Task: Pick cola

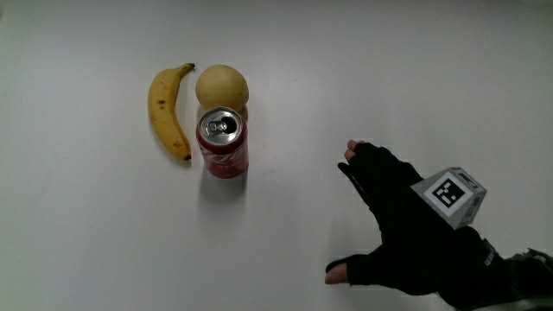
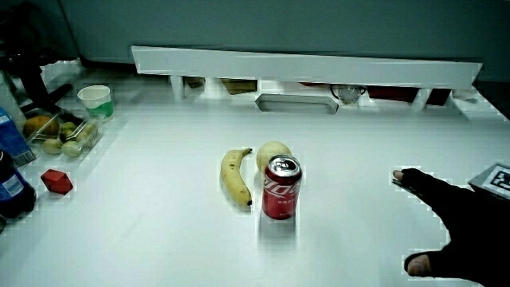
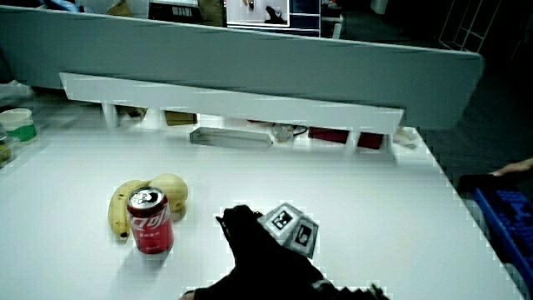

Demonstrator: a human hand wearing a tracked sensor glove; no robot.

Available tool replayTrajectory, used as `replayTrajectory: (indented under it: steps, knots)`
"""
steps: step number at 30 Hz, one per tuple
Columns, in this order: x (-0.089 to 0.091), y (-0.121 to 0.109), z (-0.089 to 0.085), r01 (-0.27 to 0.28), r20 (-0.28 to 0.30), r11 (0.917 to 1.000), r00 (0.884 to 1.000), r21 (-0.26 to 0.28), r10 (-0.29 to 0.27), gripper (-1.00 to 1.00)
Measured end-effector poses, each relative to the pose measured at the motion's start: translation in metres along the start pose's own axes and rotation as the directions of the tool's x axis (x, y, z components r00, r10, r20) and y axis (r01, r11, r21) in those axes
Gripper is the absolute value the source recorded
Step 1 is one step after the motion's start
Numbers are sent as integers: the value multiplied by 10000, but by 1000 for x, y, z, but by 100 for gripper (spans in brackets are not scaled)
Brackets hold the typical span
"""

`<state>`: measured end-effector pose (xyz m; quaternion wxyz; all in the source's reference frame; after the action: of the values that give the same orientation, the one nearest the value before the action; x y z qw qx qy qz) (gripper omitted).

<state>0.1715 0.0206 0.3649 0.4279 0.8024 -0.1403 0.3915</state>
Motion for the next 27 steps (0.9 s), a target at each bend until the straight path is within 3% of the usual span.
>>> replayTrajectory:
  steps: [6,7,8,9,10,14,16,18,22,25,27]
  knots:
    - [-4,27,4,115,-738,9999,9972,-122,-124,0]
    - [-4,30,4,851,-659,9959,9940,-307,-870,0]
    - [-4,35,4,643,-900,9976,9937,-252,-664,0]
    - [-4,40,4,876,-805,9956,9927,-345,-901,0]
    - [-4,46,4,557,-932,9980,9940,-290,-582,0]
    - [-4,66,4,502,-1174,9981,9916,-354,-541,0]
    - [-1,77,4,211,-1136,9994,9932,-281,-242,0]
    - [-2,85,4,-73,-1529,9997,9882,-242,36,0]
    - [-2,100,1,83,-1571,9998,9875,-172,-109,0]
    - [-2,113,-1,-298,-1636,9995,9862,-144,271,0]
    - [-3,120,-4,-174,-1714,9997,9851,-145,147,0]
